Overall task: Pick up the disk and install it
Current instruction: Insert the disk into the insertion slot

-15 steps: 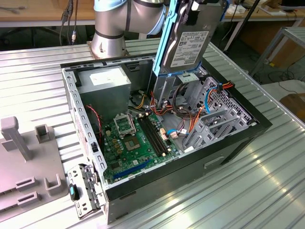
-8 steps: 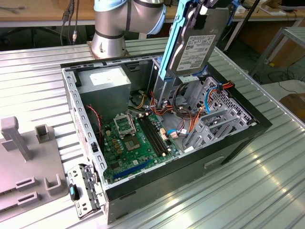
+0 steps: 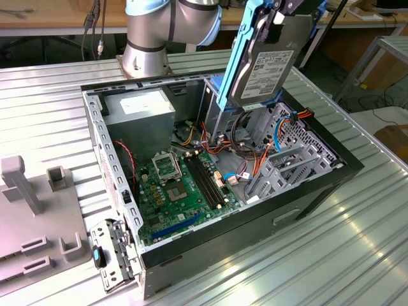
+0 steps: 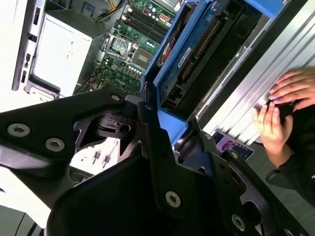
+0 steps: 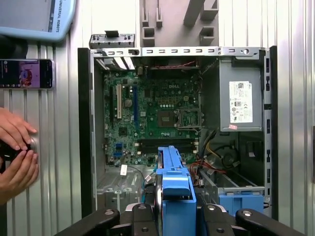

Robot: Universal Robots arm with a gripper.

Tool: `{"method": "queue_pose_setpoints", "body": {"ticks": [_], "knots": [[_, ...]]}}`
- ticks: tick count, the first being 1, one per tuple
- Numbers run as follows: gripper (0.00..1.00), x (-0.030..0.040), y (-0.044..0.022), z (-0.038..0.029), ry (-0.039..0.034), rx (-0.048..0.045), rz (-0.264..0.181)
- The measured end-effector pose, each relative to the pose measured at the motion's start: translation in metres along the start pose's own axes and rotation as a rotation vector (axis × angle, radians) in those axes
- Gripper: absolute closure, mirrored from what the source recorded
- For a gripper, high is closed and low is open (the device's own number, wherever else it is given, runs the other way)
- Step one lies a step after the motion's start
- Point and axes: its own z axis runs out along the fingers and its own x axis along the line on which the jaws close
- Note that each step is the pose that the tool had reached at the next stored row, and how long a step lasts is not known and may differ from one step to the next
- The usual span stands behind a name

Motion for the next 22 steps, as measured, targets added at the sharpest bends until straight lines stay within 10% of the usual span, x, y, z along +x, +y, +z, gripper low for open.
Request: {"method": "queue_pose_setpoints", "body": {"ticks": [9, 14, 18, 22], "knots": [[0.63, 0.0029, -0.032, 0.0052, 0.0012, 0.0004, 0.0], [0.63, 0.018, -0.0427, 0.0096, 0.0008, 0.0008, 0.0], [0.63, 0.0258, -0.0441, 0.0113, 0.0, 0.0404, -0.001], [0.63, 0.0341, -0.0463, 0.0129, -0.0007, 0.0415, 0.0]]}}
